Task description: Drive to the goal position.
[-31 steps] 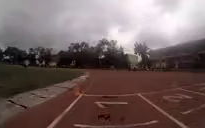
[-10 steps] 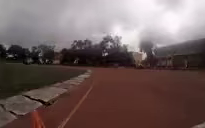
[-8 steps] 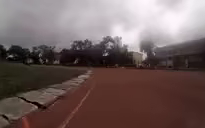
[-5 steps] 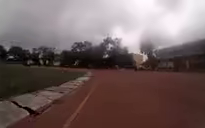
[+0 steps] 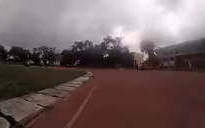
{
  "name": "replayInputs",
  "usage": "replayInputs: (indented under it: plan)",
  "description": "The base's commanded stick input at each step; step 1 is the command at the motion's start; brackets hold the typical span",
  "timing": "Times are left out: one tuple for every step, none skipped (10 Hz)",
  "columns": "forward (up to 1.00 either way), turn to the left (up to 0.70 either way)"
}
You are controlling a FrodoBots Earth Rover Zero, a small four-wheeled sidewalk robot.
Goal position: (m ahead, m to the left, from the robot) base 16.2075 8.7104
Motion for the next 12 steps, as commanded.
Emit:
replayInputs:
  plan:
    - [0.70,-0.35]
    - [0.70,-0.35]
    - [0.70,-0.35]
    - [0.70,-0.35]
    - [0.70,-0.33]
    - [0.70,-0.13]
    - [0.70,0.04]
    - [0.70,0.01]
    - [0.70,0.00]
    - [0.70,0.00]
    - [0.70,0.00]
    - [0.70,0.01]
